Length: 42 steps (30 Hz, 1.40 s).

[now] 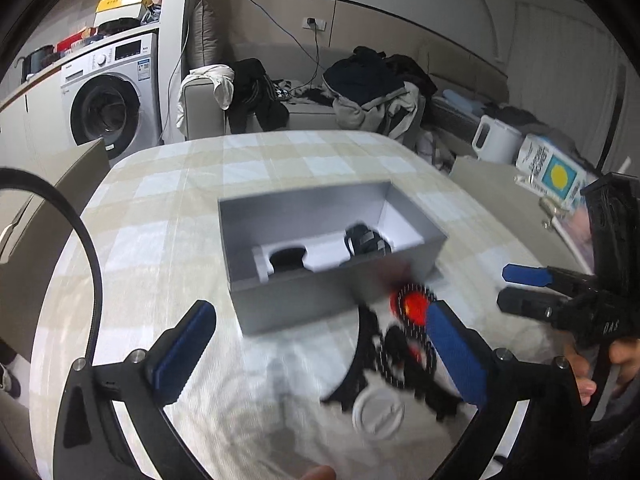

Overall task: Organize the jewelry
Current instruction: 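Withdraw both tools from the box back toward the jewelry, then grasp the white round badge with the left tool while the right tool grasps the clear red-capped item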

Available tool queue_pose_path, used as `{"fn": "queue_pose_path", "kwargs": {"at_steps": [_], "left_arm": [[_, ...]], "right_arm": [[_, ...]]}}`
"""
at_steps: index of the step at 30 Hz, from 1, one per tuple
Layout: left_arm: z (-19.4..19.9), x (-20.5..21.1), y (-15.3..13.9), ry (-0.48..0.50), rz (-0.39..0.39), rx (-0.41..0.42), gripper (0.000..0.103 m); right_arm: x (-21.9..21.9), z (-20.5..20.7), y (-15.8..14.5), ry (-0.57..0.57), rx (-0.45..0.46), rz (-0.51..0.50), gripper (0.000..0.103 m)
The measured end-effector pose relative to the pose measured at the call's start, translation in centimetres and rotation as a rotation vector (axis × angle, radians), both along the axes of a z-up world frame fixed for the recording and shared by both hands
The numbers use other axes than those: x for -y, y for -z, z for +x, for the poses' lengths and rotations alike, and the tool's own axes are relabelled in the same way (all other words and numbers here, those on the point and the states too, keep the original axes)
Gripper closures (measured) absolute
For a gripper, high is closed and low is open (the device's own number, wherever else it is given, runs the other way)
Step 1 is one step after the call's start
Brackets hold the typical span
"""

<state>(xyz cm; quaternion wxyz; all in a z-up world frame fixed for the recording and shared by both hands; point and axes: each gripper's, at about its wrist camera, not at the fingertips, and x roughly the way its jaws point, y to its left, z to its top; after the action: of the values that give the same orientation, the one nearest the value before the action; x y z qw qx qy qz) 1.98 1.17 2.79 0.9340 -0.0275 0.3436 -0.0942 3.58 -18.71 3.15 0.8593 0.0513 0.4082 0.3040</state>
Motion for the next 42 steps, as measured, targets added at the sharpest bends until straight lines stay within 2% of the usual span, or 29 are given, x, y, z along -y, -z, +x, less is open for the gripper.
{"fn": "queue_pose_path", "kwargs": {"at_steps": [2,7,10,13,14,15,21,25,28,33,38,42], "left_arm": [[-0.4,0.3,0.4,0.008,0.021,-0.007,0.001],[-0.9,0.7,1.2,0.019,0.040,-0.033,0.001],[-1.1,0.4,1.3,0.014,0.049,-0.037,0.001],[-1.4,0.4,1.5,0.015,0.048,-0.047,0.001],[-1.4,0.4,1.6,0.016,0.045,-0.053,0.001],[-1.5,0.4,1.7,0.016,0.048,-0.054,0.001],[-2.1,1.1,2.1,0.065,0.069,-0.067,0.001],[-2.9,1.9,2.1,0.104,0.111,-0.035,0.001],[-3.4,2.6,2.5,0.141,0.144,-0.033,0.003],[-4.1,3.4,3.0,0.188,0.222,-0.023,0.022],[-4.6,4.0,3.2,0.240,0.261,-0.024,0.039],[-4.4,3.9,3.5,0.242,0.265,-0.046,0.055]], "right_arm": [[-0.6,-0.8,0.5,-0.018,0.020,-0.046,0.000],[-1.3,-1.8,1.4,-0.067,0.036,-0.083,0.000],[-2.0,-2.2,1.6,-0.104,0.060,-0.124,0.006],[-2.3,-2.5,1.8,-0.131,0.055,-0.117,0.014],[-2.4,-2.5,1.9,-0.142,0.049,-0.117,0.023],[-2.5,-2.5,2.0,-0.153,0.041,-0.121,0.028],[-2.1,-2.9,1.9,-0.161,0.044,-0.085,0.029],[-1.8,-2.9,2.0,-0.154,0.034,-0.065,0.029],[-1.8,-3.0,2.1,-0.146,0.034,-0.059,0.034],[-1.9,-3.1,2.0,-0.146,0.030,-0.053,0.037],[-2.0,-3.3,2.0,-0.154,0.026,-0.050,0.037],[-2.0,-3.4,1.9,-0.156,0.027,-0.053,0.037]]}}
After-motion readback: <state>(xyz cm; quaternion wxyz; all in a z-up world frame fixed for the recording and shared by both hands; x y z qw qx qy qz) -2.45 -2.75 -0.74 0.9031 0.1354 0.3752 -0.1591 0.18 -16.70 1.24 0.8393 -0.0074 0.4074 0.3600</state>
